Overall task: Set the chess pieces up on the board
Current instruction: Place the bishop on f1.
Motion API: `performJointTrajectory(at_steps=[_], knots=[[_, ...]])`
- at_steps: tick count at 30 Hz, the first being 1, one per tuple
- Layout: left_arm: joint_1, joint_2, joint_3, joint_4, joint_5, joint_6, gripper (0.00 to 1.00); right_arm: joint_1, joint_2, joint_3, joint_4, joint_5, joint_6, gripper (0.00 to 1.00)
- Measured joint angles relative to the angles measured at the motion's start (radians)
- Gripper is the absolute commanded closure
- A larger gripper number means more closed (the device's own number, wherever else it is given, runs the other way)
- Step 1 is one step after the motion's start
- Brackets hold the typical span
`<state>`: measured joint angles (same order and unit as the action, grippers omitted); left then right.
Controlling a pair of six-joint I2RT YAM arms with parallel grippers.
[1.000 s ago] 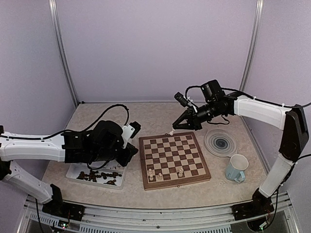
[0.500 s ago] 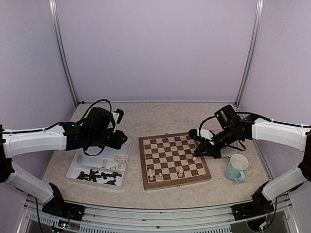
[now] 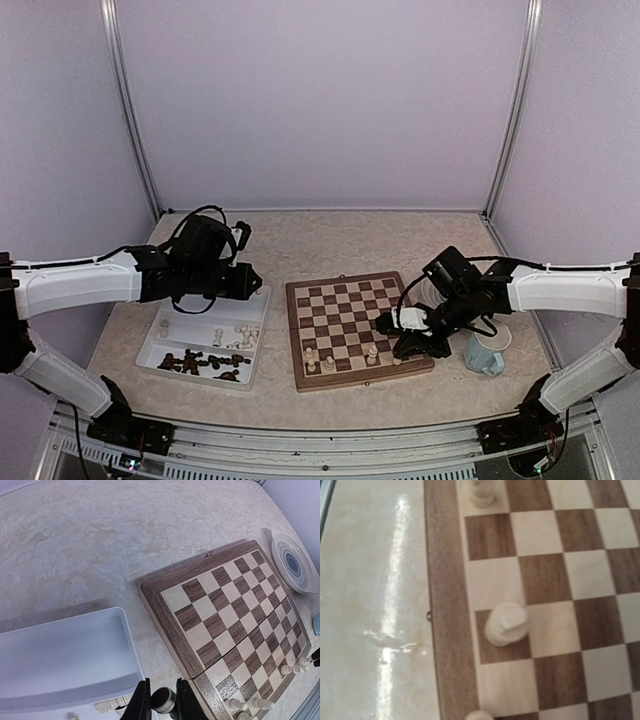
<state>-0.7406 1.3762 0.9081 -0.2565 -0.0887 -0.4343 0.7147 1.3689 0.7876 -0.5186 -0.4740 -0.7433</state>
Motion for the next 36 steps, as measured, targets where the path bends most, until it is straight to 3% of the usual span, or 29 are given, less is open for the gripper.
performJointTrajectory(at_steps=[30,36], knots=[[0.000,-0.002,-0.013,0.001,0.010,-0.018,0.92,0.051,0.087,0.020,0.099,0.056,0.011,1.00],[0.000,-0.002,-0.017,0.001,0.011,-0.018,0.92,0.060,0.089,0.021,0.105,0.063,0.012,0.88]])
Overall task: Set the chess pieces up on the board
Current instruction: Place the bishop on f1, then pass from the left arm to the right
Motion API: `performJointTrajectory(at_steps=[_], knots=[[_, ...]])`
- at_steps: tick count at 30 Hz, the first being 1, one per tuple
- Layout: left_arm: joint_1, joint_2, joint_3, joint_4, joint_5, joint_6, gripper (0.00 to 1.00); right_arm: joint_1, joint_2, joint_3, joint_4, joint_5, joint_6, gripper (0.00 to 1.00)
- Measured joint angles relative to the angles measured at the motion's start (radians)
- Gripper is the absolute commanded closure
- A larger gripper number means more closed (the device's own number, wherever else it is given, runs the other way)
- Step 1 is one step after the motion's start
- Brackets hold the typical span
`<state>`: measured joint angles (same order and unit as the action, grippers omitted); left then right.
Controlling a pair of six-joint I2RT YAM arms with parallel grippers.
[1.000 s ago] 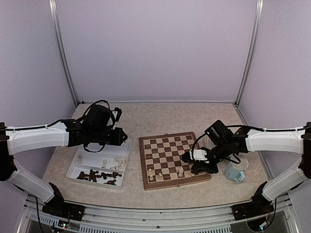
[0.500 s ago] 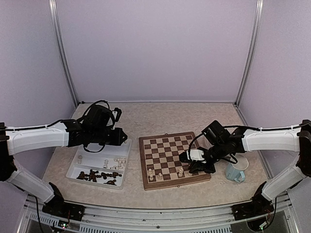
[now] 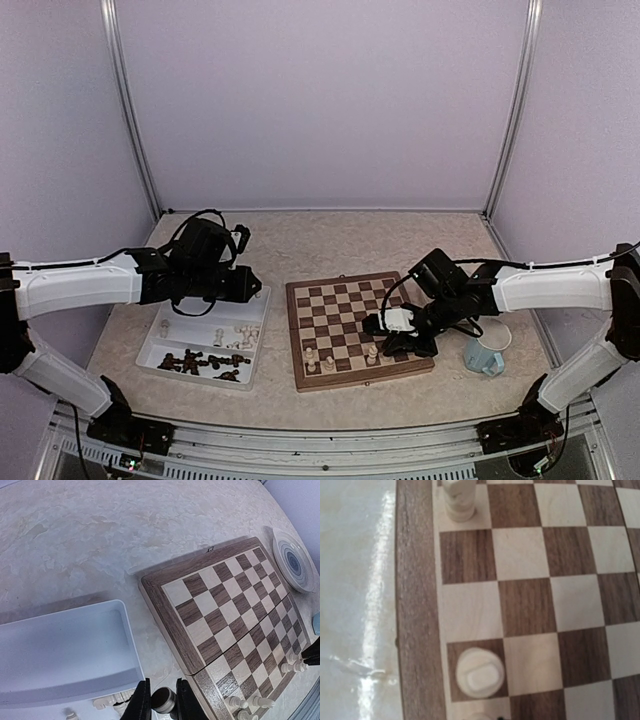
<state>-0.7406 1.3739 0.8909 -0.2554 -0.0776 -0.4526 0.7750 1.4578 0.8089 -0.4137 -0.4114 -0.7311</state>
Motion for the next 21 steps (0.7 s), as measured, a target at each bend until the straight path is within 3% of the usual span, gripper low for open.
performJointTrajectory(at_steps=[9,17,21], knots=[[0.001,0.000,0.000,0.001,0.033,0.001,0.92,0.001,0.000,0.088,-0.080,0.016,0.023,0.66],[0.001,0.006,0.016,0.013,0.176,-0.027,0.91,-0.020,-0.006,0.305,-0.163,-0.062,0.059,0.64],[0.002,0.010,0.027,0.077,0.193,-0.150,0.91,-0.020,0.016,0.392,-0.136,-0.067,0.136,0.64]])
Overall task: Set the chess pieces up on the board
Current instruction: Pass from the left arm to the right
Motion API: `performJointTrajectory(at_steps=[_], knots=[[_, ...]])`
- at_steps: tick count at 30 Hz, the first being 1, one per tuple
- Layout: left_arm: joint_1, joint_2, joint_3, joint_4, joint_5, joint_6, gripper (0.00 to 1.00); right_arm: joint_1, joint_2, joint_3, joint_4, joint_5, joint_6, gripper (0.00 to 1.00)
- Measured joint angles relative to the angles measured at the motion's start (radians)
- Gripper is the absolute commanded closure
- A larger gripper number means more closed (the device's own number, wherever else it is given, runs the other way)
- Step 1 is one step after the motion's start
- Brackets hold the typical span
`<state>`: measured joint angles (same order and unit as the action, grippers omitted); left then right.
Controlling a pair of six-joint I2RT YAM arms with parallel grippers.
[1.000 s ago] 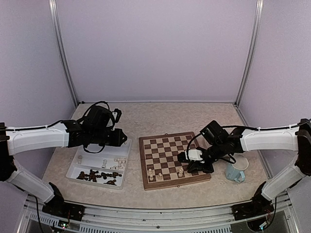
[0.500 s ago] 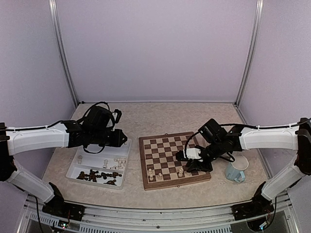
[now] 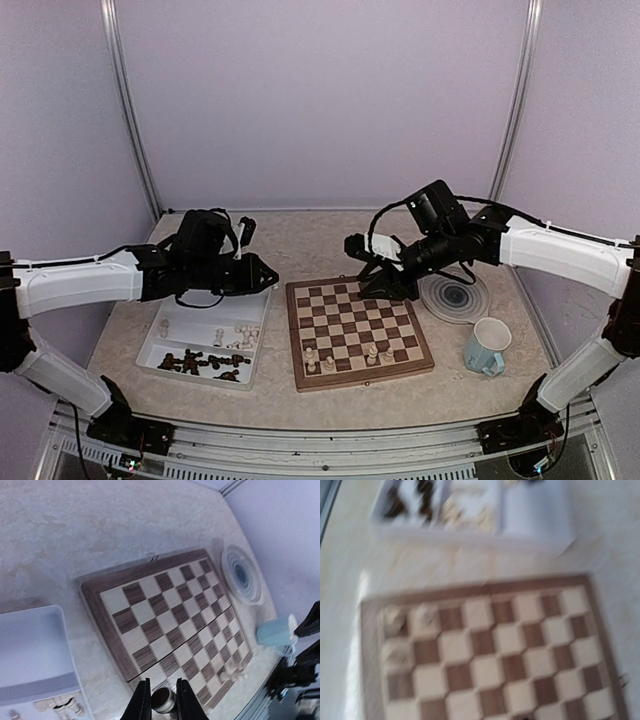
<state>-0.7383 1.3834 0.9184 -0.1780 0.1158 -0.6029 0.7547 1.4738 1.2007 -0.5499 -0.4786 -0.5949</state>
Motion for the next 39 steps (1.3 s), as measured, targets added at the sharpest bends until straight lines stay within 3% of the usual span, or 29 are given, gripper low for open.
performJointTrajectory(at_steps=[6,13,26,39], knots=[[-0.023,-0.050,-0.137,0.357,-0.069,-0.318,0.90,0.005,0.117,0.164,0.096,0.006,0.152,0.61],[-0.087,-0.053,-0.148,0.564,-0.206,-0.513,0.90,0.057,0.233,0.304,0.178,0.060,0.264,0.59],[-0.090,-0.019,-0.148,0.683,-0.246,-0.658,0.90,0.128,0.312,0.407,0.205,0.158,0.348,0.59],[-0.088,-0.007,-0.161,0.712,-0.227,-0.675,0.90,0.152,0.370,0.472,0.219,0.190,0.365,0.79]])
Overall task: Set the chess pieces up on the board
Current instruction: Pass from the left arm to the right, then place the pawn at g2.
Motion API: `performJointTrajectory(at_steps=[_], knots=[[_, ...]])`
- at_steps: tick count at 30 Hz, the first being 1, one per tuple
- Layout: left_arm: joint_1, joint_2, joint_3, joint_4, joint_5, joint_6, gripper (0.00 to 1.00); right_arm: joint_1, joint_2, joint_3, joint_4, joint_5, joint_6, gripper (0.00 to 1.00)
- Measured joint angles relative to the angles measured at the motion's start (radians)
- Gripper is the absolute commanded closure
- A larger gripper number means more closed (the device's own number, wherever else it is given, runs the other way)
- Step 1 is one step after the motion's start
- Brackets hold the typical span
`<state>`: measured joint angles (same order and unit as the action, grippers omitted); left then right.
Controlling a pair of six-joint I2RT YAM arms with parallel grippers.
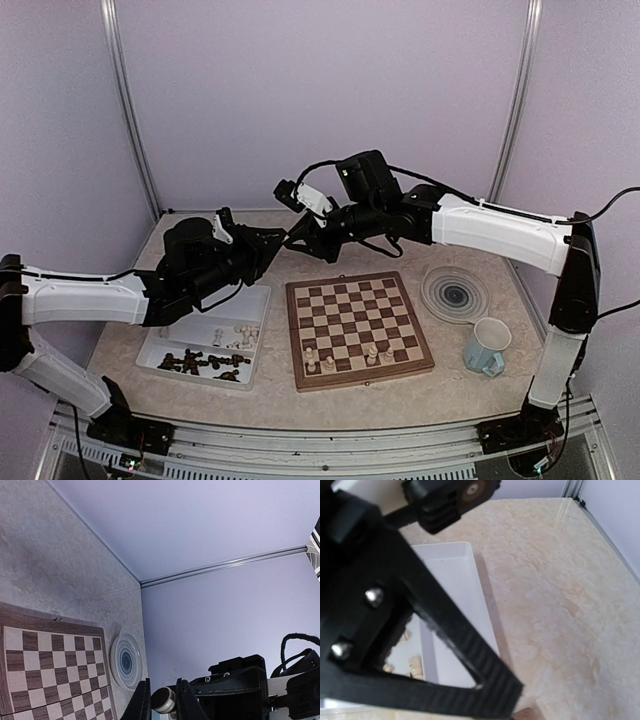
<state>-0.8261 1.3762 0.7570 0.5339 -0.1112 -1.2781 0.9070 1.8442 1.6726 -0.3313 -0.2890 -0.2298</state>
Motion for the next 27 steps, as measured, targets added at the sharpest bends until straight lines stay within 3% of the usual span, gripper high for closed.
performJointTrajectory(at_steps=[8,11,19,27], knots=[[0.002,0.018,0.000,0.027,0.002,-0.004,0.87,0.003,0.002,0.000,-0.004,0.011,0.009,1.00],[0.002,0.031,0.000,0.037,0.003,-0.008,0.80,0.003,0.002,0.000,-0.012,0.021,0.011,1.00],[0.021,0.027,0.000,-0.002,0.031,0.010,0.47,-0.014,-0.003,-0.015,-0.010,0.039,-0.013,1.00],[0.086,-0.095,0.069,-0.303,-0.027,0.164,0.45,-0.174,-0.109,-0.135,-0.143,0.004,-0.153,1.00]])
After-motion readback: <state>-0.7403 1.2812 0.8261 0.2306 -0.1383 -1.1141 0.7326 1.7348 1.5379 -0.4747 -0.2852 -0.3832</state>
